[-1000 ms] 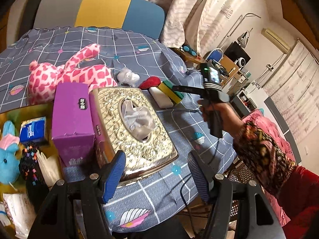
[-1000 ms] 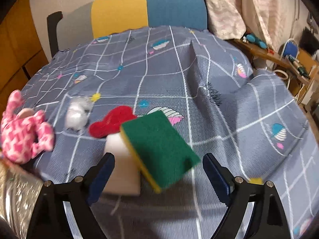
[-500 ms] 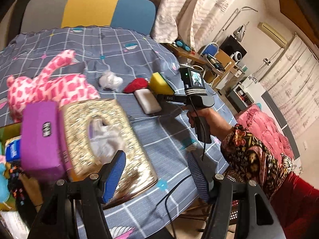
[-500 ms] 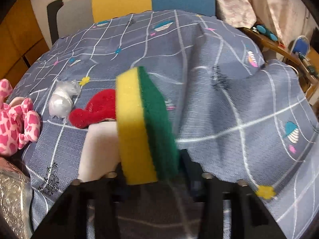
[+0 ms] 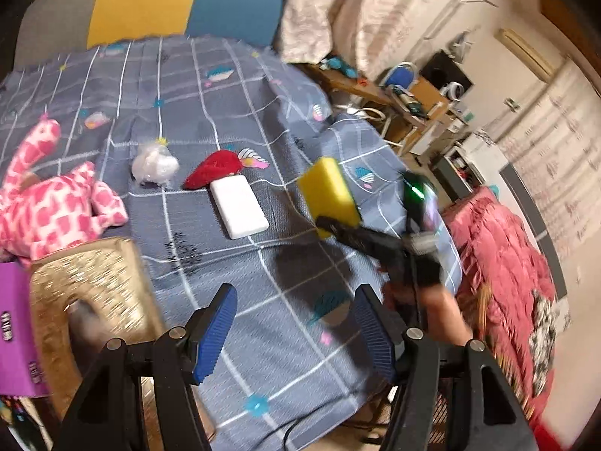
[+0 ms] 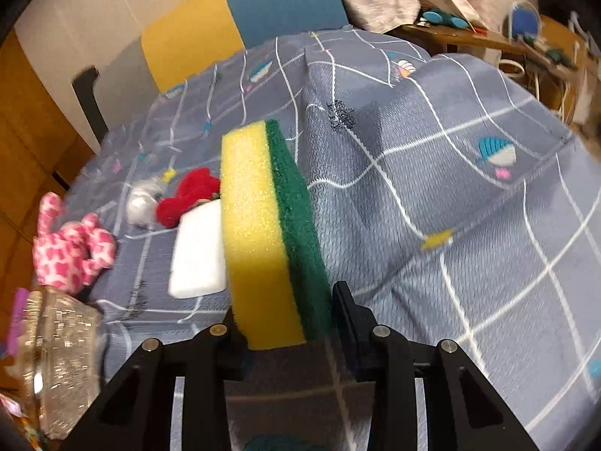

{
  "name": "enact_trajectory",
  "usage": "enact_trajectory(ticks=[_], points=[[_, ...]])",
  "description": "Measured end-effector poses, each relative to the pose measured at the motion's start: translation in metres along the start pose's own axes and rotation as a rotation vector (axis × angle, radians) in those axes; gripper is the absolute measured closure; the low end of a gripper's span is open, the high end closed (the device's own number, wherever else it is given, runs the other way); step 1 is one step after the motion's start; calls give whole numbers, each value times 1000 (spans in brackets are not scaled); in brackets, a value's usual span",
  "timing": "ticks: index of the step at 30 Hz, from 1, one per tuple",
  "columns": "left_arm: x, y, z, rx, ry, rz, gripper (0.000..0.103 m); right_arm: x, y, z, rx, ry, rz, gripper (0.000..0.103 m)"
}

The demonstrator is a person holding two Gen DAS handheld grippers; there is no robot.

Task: Organize soft objects
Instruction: 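Grasp the white rectangular block with left gripper while right gripper holds the sponge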

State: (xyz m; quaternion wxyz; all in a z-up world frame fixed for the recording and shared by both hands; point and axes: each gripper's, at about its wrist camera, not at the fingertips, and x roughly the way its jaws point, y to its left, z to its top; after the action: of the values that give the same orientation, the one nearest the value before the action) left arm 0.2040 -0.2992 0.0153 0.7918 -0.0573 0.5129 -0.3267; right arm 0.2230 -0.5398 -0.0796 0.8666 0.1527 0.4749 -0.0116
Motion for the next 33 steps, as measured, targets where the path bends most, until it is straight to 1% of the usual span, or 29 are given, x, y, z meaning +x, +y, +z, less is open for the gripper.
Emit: enact_trajectory(ticks=[1,2,3,4,5,7,8,10,12,13,14,16,18,21,22,25,29,31,33], points=[[6,0,4,-18,10,7,37,-4,-3,-5,18,-15,24,66],[18,-1,12,-45,23,30,37,-8,-9,-10,35,-24,35,67],[25,-1,18,-55,28,44,37,-8,-10,-12,41,-9,21,67],[35,-2,25,-72,38,68,37,-6,-10,-11,27,16,-19,67],[41,-1,28,-80,40,79,37,-6,-8,-10,6,19,-66,67],[58,0,38,-87,43,96,37,-7,-10,-7,-12,-3,-111,69],[68,1,42,-98,49,123,37,-6,-14,-6,-9,-3,-132,71],[86,3,50,-103,62,140,37,-6,-26,-4,22,-7,-190,72],[110,8,57,-126,97,174,37,-5,-37,-3,39,-7,-241,72],[117,10,60,-135,109,175,37,-6,-43,-2,59,-5,-230,72],[130,15,64,-156,124,189,37,-8,-48,-1,85,-6,-206,72],[143,20,68,-164,126,230,37,-17,-52,0,136,-26,-152,72],[161,24,74,-145,147,278,37,-24,-45,4,125,-57,-124,72],[177,29,79,-121,164,348,37,-34,-36,8,122,-93,-80,72],[180,31,80,-124,166,356,37,-38,-35,9,130,-105,-62,72],[191,39,81,-147,184,332,37,-43,-31,12,131,-122,-41,72],[196,41,81,-129,185,349,37,-42,-26,11,119,-128,-33,72],[201,43,79,-116,201,361,40,-40,-24,11,114,-125,-31,72],[198,45,78,-109,179,364,45,-38,-23,11,109,-125,-21,72]])
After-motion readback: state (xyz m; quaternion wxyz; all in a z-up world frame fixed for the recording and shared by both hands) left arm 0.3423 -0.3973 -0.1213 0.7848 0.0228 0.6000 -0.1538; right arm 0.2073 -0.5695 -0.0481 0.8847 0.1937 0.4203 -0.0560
